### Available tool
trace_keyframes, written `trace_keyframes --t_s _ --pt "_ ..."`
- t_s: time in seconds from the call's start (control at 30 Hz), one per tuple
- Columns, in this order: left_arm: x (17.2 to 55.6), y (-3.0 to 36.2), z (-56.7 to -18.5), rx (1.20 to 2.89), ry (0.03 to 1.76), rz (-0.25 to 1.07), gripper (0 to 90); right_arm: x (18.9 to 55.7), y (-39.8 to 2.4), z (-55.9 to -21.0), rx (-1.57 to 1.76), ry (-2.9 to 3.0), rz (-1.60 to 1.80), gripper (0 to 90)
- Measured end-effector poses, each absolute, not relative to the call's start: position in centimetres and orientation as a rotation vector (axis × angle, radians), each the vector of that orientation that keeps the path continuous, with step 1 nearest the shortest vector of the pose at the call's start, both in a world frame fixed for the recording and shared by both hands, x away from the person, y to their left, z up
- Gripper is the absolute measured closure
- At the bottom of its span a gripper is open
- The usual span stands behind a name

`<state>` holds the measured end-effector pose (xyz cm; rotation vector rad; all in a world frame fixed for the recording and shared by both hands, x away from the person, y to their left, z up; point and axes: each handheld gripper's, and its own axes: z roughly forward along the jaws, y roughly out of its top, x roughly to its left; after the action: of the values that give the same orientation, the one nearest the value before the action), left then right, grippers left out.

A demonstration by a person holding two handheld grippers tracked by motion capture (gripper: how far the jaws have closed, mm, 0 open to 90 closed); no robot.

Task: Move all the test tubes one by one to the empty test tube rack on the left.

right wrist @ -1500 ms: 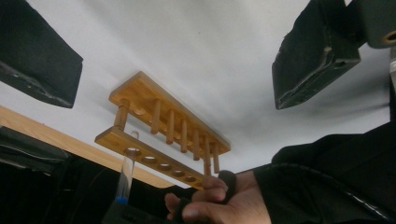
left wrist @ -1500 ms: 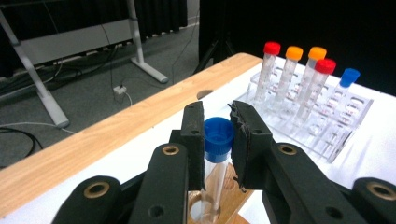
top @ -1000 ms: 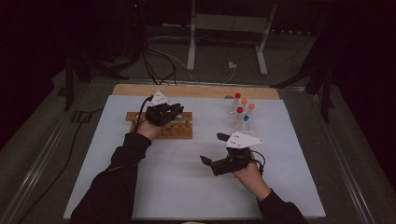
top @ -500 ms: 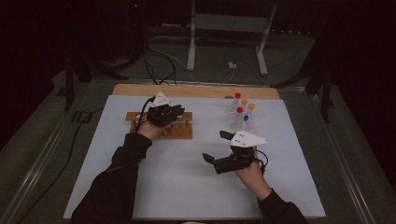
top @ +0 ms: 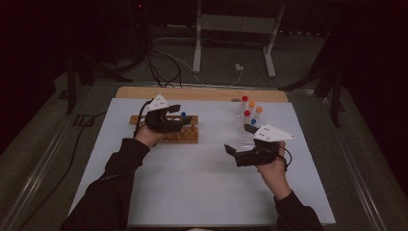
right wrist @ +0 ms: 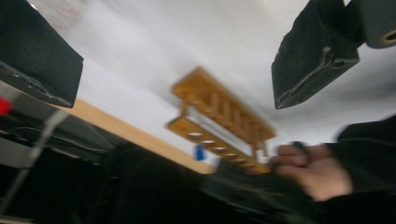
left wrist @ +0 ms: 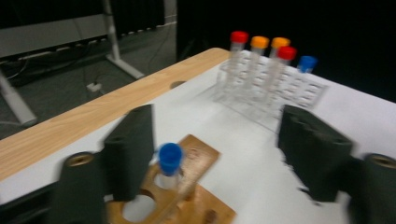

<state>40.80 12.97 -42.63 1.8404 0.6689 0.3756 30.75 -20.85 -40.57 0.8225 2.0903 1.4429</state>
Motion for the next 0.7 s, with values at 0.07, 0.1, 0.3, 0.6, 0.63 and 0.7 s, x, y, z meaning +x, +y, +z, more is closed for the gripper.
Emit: trace_keyframes --t_s 0.07,0.1,0.3,0.6,0.63,0.7 --pt "40.4 13.1 -42.5 1.839 0.664 0.360 20.0 30.9 -21.2 -40.5 0.836 2.077 1.441 1.7" --pt "40.0 13.1 -42.4 1.838 0.658 0.362 13.1 31.3 -22.0 -40.4 0.877 2.055 1.432 1.6" --pt "37.3 13.3 -42.1 1.845 0.588 0.298 2.8 32.5 -23.8 -40.6 1.068 1.956 1.387 1.6" --pt "34.4 13.3 -42.6 1.848 0.543 0.241 2.6 33.9 -25.1 -42.3 1.144 1.910 1.314 9.0" --pt "34.3 13.3 -42.7 1.847 0.543 0.240 2.7 34.0 -25.2 -42.5 1.147 1.909 1.302 10.3" --pt "34.0 13.3 -43.0 1.844 0.536 0.234 2.7 34.3 -25.5 -42.9 1.162 1.908 1.283 13.4"
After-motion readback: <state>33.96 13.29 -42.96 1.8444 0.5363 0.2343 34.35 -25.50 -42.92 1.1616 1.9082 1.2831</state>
